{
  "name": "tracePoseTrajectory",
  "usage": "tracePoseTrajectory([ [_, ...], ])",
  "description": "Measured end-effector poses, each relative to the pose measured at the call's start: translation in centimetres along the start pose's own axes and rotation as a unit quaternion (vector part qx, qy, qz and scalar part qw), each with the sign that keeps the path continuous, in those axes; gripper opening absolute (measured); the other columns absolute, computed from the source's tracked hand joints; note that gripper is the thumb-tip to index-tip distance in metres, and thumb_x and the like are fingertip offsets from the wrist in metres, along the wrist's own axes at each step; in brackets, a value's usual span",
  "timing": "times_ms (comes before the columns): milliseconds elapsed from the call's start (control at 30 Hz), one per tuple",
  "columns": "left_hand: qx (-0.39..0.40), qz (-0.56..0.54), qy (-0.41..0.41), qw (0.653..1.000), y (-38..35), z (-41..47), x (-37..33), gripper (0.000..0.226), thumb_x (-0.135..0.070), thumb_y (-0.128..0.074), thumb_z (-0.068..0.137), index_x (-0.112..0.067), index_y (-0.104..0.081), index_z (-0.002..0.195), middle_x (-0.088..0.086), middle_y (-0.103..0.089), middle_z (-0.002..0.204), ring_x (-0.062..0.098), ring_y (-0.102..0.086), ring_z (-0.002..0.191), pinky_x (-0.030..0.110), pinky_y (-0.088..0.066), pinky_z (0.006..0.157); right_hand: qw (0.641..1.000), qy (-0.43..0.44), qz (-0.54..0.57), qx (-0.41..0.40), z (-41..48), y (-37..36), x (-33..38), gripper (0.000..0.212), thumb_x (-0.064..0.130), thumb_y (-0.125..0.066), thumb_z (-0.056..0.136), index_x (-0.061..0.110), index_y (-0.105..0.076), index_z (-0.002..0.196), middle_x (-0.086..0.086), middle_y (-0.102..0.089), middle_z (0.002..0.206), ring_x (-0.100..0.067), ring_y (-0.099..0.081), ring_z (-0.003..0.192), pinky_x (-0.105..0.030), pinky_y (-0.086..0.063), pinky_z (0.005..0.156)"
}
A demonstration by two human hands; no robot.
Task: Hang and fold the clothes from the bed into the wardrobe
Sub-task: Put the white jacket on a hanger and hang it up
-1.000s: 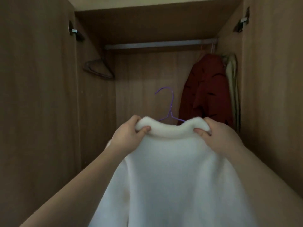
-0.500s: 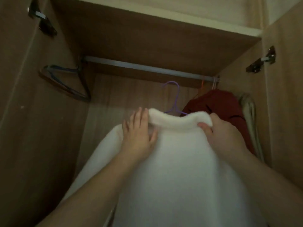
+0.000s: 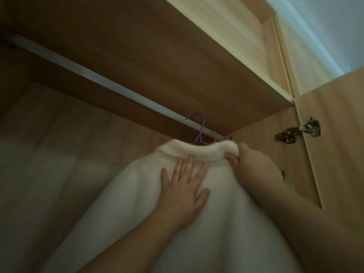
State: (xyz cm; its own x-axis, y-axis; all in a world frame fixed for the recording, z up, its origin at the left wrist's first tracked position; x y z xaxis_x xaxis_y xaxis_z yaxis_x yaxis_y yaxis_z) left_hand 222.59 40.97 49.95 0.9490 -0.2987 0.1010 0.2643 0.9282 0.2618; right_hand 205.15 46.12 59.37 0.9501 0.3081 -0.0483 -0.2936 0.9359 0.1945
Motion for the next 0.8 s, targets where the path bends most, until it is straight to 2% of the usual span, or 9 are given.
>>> tracePoseTrajectory([
  [100, 0.014, -0.058, 0.004, 0.998, -1.7, 4.0, -0.1, 0.065, -0.070, -0.004, 0.086, -0.060, 0.029, 0.140, -0.013, 0.028, 0.162, 0.013, 0.025, 0.149, 0.062, 0.006, 0.117, 0.999, -0.003, -0.036, -0.013, 2.4, -0.1, -1.2, 0.031, 0.059, -0.039, 0.097, 0.029, -0.034, 0.092, -0.010, -0.066, 0.097, -0.037, -0.062, 0.087, -0.037, -0.035, 0.062],
  [200, 0.028, -0.093, 0.005, 0.995, -3.6, 7.3, 0.1, 0.065, -0.073, -0.002, 0.084, -0.062, 0.028, 0.140, -0.015, 0.023, 0.163, 0.011, 0.023, 0.149, 0.064, 0.002, 0.117, 0.999, -0.013, -0.046, -0.013, 4.7, -1.0, -2.3, 0.033, 0.058, -0.040, 0.097, 0.025, -0.043, 0.097, -0.012, -0.067, 0.103, -0.039, -0.063, 0.092, -0.037, -0.036, 0.064],
  [367, 0.061, -0.128, 0.006, 0.990, -6.6, 11.1, 1.0, 0.059, -0.070, -0.011, 0.093, -0.062, 0.017, 0.144, -0.018, 0.019, 0.164, 0.011, 0.022, 0.150, 0.066, -0.004, 0.116, 0.998, -0.021, -0.053, 0.013, 6.8, -3.4, -3.3, 0.036, 0.054, -0.043, 0.098, 0.020, -0.050, 0.109, -0.010, -0.066, 0.108, -0.035, -0.063, 0.096, -0.036, -0.038, 0.067],
  [500, 0.089, -0.126, 0.026, 0.988, -9.8, 10.1, 2.4, 0.060, -0.073, -0.009, 0.091, -0.063, 0.019, 0.143, -0.019, 0.022, 0.163, 0.013, 0.024, 0.149, 0.065, -0.003, 0.116, 0.997, -0.022, -0.054, 0.041, 6.2, -6.4, -2.7, 0.040, 0.053, -0.042, 0.100, 0.019, -0.051, 0.116, -0.009, -0.066, 0.112, -0.033, -0.063, 0.098, -0.036, -0.042, 0.069],
  [633, 0.128, -0.135, 0.030, 0.982, -11.3, 8.2, 2.9, 0.061, -0.073, -0.011, 0.091, -0.062, 0.020, 0.143, -0.018, 0.026, 0.162, 0.014, 0.023, 0.150, 0.064, -0.001, 0.116, 0.993, -0.038, -0.093, 0.065, 4.5, -7.3, -1.8, 0.045, 0.054, -0.040, 0.100, 0.017, -0.047, 0.124, -0.008, -0.065, 0.114, -0.031, -0.064, 0.098, -0.036, -0.039, 0.067],
  [800, 0.136, -0.150, 0.032, 0.979, -10.4, 6.0, 2.6, 0.062, -0.067, -0.017, 0.096, -0.054, 0.012, 0.150, -0.014, 0.020, 0.164, 0.015, 0.017, 0.152, 0.062, -0.002, 0.117, 0.981, -0.022, -0.180, 0.066, 0.9, -6.4, 0.2, 0.045, 0.044, -0.037, 0.101, 0.013, -0.040, 0.134, -0.011, -0.051, 0.127, -0.031, -0.057, 0.109, -0.037, -0.046, 0.076],
])
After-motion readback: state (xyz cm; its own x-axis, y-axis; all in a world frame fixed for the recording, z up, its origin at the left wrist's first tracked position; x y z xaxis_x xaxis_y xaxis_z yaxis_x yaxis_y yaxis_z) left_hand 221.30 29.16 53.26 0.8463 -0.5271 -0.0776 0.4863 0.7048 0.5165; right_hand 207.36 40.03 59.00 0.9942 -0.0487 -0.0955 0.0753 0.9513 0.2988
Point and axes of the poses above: each hand's wrist, its own z-axis towards the middle knuckle, its own y-axis out of the back of the hand, x = y × z, the point moved 10 cm from there along z, towards the middle knuckle
